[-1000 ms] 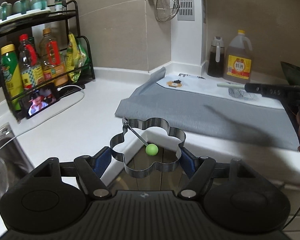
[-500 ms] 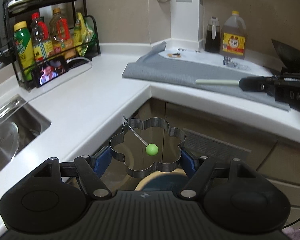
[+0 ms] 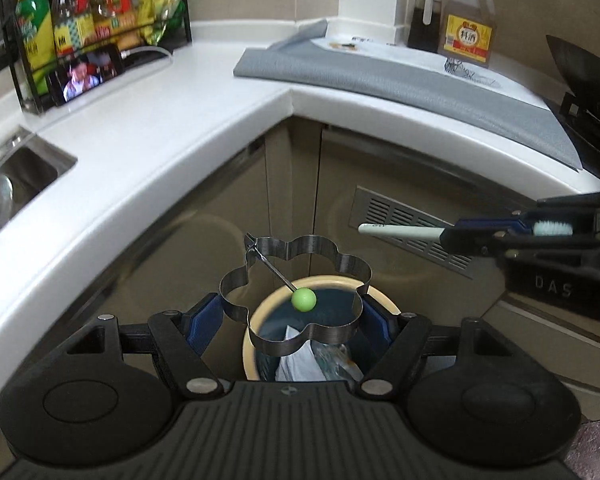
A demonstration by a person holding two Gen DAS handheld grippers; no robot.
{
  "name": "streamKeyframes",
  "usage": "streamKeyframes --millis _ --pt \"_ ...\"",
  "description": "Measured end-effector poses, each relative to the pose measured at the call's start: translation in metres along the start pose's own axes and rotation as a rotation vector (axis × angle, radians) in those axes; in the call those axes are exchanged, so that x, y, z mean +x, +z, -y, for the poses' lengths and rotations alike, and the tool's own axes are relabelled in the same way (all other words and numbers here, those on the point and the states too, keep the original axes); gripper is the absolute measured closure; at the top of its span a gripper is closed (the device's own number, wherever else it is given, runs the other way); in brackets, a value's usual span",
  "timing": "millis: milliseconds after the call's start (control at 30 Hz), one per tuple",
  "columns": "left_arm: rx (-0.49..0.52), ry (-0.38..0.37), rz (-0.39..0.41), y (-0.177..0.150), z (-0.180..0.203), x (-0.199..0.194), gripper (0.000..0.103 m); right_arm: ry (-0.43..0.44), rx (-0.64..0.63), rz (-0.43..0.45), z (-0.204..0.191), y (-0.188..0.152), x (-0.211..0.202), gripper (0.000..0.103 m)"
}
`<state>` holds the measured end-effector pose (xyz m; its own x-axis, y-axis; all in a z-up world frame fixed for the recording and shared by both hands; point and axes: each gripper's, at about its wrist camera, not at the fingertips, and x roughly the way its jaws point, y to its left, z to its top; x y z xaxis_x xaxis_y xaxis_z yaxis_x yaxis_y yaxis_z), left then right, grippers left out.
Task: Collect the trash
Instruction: 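Lift the cookie cutter and toothbrush off the mat and carry them down over the bin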
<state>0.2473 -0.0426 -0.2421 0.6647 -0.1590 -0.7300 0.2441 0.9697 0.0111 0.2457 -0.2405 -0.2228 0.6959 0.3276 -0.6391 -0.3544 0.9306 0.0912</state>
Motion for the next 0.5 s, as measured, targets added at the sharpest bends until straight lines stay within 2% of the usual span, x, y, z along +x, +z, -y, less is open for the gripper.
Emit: streamKeyframes --millis 500 --pt "0.001 -0.008 -0.048 -0.001 0.0 0.014 0.025 0.005 0.019 -0.051 0.001 -0.006 0.014 0.089"
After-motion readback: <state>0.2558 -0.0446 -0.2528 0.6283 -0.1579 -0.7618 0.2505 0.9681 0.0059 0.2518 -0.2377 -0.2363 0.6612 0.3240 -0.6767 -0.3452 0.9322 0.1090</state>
